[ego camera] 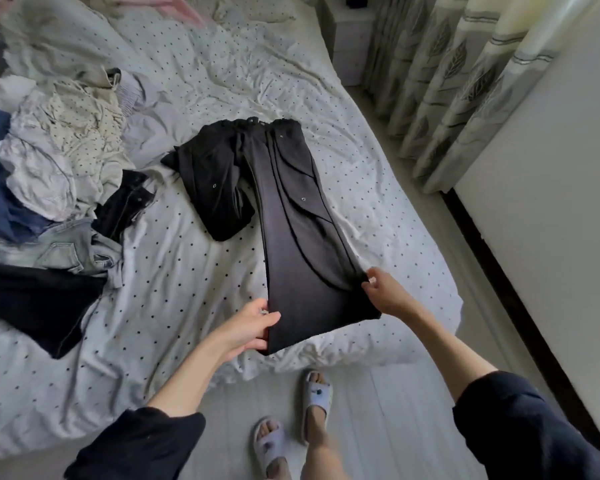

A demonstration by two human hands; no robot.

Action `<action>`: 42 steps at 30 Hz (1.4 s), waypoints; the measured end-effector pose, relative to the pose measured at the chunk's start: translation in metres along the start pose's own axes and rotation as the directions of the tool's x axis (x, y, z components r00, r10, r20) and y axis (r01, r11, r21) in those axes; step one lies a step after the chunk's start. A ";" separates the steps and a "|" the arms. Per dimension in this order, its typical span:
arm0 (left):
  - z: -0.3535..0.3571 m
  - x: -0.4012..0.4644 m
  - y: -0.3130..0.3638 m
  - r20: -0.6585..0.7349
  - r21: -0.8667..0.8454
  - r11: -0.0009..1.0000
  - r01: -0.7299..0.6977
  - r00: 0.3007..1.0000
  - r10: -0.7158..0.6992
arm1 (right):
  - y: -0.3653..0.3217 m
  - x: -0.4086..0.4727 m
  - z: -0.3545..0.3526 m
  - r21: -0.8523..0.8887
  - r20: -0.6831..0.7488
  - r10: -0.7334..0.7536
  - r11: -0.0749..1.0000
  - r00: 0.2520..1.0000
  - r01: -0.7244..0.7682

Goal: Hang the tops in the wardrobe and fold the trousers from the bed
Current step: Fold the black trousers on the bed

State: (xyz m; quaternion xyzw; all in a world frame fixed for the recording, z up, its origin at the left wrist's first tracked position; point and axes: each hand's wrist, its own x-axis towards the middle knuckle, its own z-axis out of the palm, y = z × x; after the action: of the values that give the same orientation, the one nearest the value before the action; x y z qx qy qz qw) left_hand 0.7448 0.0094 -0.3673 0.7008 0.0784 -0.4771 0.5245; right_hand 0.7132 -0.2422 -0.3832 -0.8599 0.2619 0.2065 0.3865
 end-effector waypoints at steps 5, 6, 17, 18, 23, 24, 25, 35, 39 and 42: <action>0.018 0.008 -0.045 0.146 0.231 0.965 0.127 0.976 -0.163 | 0.040 -0.014 0.028 -0.110 -0.098 0.121 0.985 0.988 -0.131; 0.020 0.010 -0.052 0.168 0.284 0.948 0.144 0.966 -0.197 | 0.047 -0.016 0.033 -0.107 -0.052 0.157 0.981 0.986 -0.162; -0.052 0.038 -0.028 -0.142 0.236 0.965 0.110 0.987 -0.077 | -0.019 0.030 0.053 0.058 0.087 0.028 0.998 0.996 -0.033; -0.064 0.040 -0.026 -0.158 0.216 0.970 0.110 0.984 -0.077 | -0.032 0.036 0.058 0.053 0.097 0.002 0.999 0.995 -0.007; -0.121 0.064 -0.018 -0.264 0.092 0.990 0.110 0.961 -0.083 | -0.096 0.075 0.081 0.073 0.147 -0.064 0.996 0.987 0.053; -0.133 0.074 -0.013 -0.288 0.062 0.993 0.095 0.955 -0.074 | -0.110 0.086 0.085 0.080 0.141 -0.077 0.995 0.987 0.067; -0.145 0.085 -0.006 -0.309 0.028 0.996 0.079 0.949 -0.067 | -0.124 0.099 0.090 0.074 0.125 -0.099 0.993 0.987 0.090; -0.227 0.187 0.066 -0.283 -0.314 0.943 -0.106 0.959 0.013 | -0.212 0.185 0.140 -0.103 -0.122 -0.047 0.994 0.991 0.034; -0.238 0.197 0.078 -0.260 -0.434 0.893 -0.120 0.966 0.003 | -0.207 0.184 0.136 0.152 -0.037 0.056 0.987 0.998 -0.050; -0.240 0.180 0.082 -0.165 -0.289 0.945 -0.154 0.980 0.109 | -0.209 0.179 0.128 0.384 0.021 0.076 0.920 0.997 -0.078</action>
State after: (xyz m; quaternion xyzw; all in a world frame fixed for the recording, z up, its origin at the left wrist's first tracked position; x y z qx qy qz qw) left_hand 1.0310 0.0973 -0.4502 0.6497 0.1413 -0.3707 0.6485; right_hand 0.9600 -0.0777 -0.4456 -0.7557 0.3299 0.1687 0.5400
